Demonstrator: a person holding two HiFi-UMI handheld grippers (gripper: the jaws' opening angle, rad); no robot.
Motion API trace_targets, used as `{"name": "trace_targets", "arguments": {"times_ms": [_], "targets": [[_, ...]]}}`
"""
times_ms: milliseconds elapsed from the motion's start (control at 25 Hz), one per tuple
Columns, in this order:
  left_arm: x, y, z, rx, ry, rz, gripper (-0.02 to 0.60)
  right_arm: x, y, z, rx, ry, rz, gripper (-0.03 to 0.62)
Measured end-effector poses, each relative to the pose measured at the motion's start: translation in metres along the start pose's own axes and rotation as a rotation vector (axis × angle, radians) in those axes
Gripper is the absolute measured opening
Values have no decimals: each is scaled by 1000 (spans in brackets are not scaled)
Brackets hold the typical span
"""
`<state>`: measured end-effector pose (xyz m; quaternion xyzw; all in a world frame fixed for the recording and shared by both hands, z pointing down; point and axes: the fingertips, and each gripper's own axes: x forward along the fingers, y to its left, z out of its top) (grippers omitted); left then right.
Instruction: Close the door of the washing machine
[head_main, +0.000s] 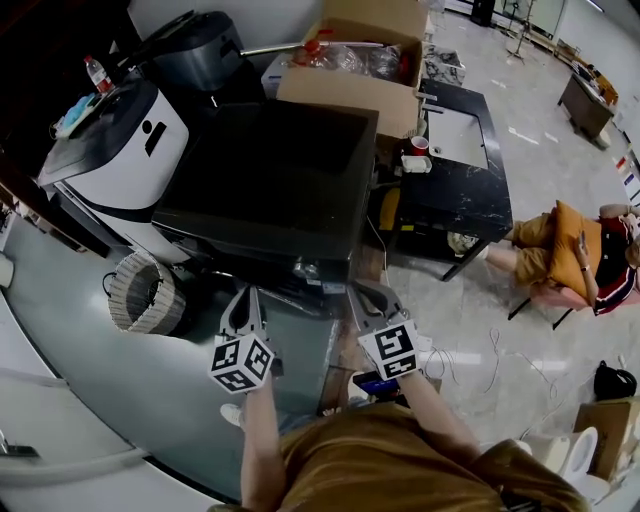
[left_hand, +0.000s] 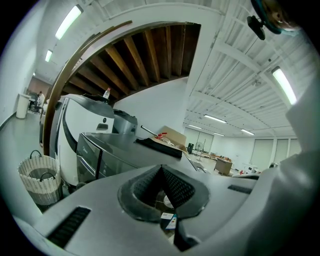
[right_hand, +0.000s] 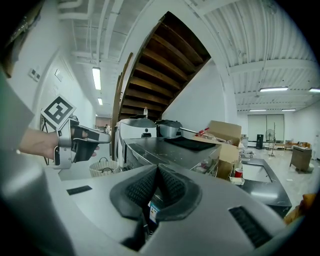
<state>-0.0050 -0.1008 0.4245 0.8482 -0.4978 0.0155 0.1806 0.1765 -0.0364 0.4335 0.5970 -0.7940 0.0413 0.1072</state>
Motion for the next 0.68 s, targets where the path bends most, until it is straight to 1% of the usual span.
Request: {"name": "trace_targets", "arguments": {"times_ms": [680], "targets": [[-1, -3, 2, -2, -17, 8, 25, 1, -2, 1, -10, -6, 17, 12]]}}
